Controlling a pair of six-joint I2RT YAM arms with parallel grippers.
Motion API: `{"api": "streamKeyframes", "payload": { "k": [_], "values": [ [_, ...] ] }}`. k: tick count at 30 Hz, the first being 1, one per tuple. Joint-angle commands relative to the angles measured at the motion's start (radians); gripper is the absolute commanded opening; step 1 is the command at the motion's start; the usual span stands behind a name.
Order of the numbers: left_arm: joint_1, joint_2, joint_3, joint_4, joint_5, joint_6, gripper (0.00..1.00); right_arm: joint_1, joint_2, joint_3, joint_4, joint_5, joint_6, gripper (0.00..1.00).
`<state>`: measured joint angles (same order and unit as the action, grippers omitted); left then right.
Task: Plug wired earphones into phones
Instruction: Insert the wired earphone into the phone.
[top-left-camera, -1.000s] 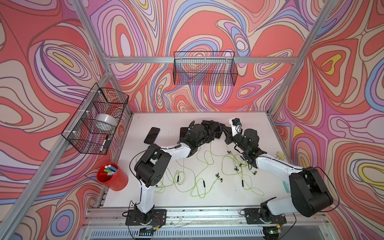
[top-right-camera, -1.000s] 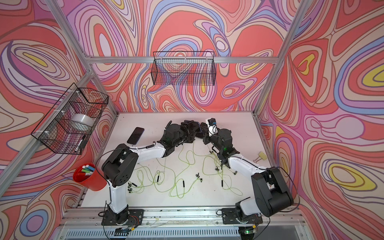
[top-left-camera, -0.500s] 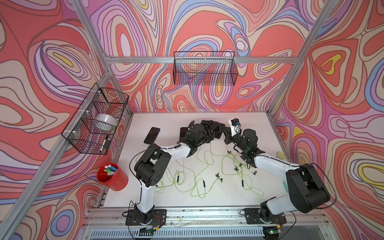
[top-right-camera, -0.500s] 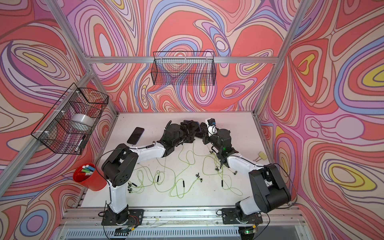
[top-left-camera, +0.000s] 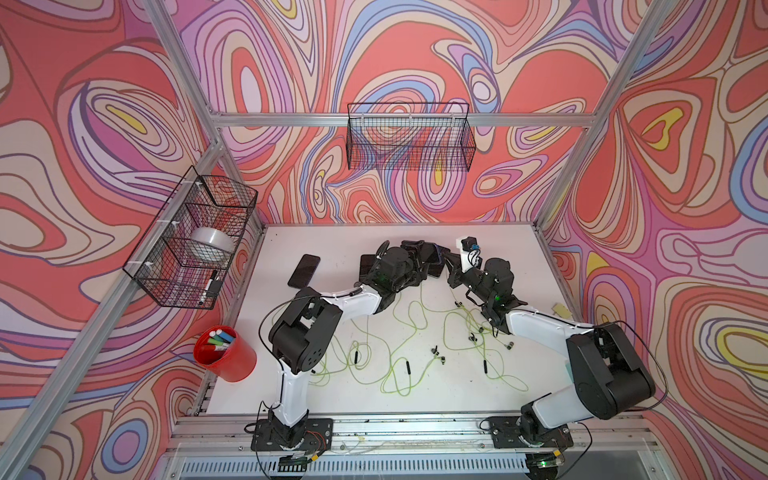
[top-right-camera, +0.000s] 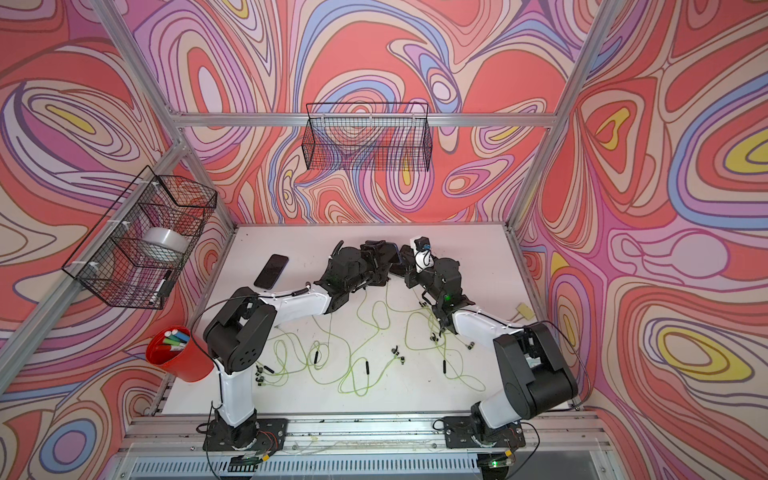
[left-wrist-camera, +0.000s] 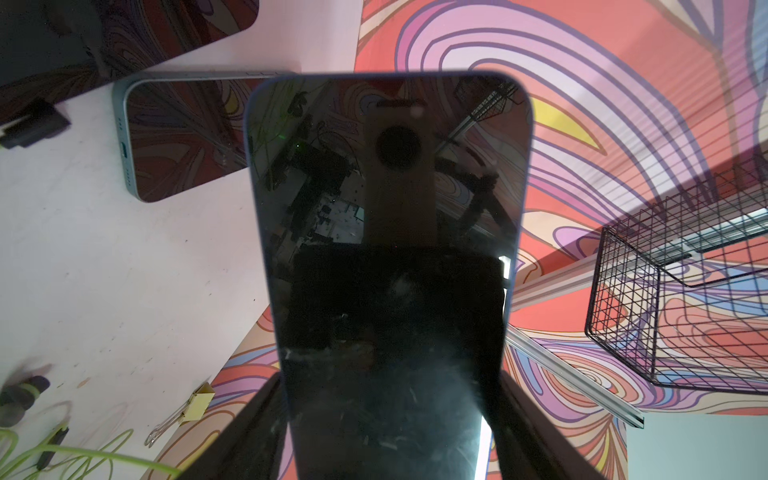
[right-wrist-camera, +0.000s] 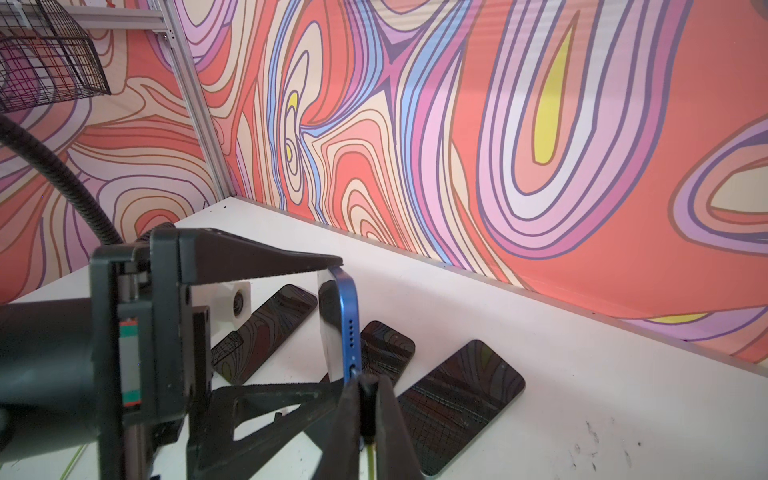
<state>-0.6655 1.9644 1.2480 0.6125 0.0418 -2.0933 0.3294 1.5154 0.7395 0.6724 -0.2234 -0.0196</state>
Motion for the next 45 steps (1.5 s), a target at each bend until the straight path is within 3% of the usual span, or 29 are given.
{"api": "streamKeyframes", "payload": {
  "k": [1, 23, 32, 34, 39, 42, 45],
  "values": [
    [-0.024, -0.008, 0.073, 0.094, 0.032, -0.498, 0.0, -0.003, 0.032, 0.013, -0.016, -0.037, -0.013, 0.0],
    [-0.059, -0.018, 0.096, 0.023, 0.066, -0.44, 0.0, -0.003, 0.076, 0.11, -0.148, -0.106, -0.041, 0.0],
    [-0.053, -0.016, 0.105, -0.014, 0.059, -0.4, 0.0, -0.016, 0.007, 0.115, -0.237, -0.089, -0.025, 0.01],
    [-0.037, -0.02, 0.101, -0.085, 0.069, -0.343, 0.0, -0.064, -0.034, 0.153, -0.347, -0.137, 0.02, 0.28],
    [0.0, -0.02, 0.109, -0.245, 0.072, -0.183, 0.0, -0.148, -0.102, 0.285, -0.703, -0.209, 0.055, 0.73],
    [0.012, -0.005, 0.168, -0.379, 0.09, -0.049, 0.0, -0.179, -0.078, 0.417, -0.982, -0.2, 0.097, 0.76],
    [0.017, 0.029, 0.271, -0.535, 0.123, 0.114, 0.0, -0.214, -0.042, 0.496, -1.16, -0.244, 0.159, 0.67]
  ]
}}
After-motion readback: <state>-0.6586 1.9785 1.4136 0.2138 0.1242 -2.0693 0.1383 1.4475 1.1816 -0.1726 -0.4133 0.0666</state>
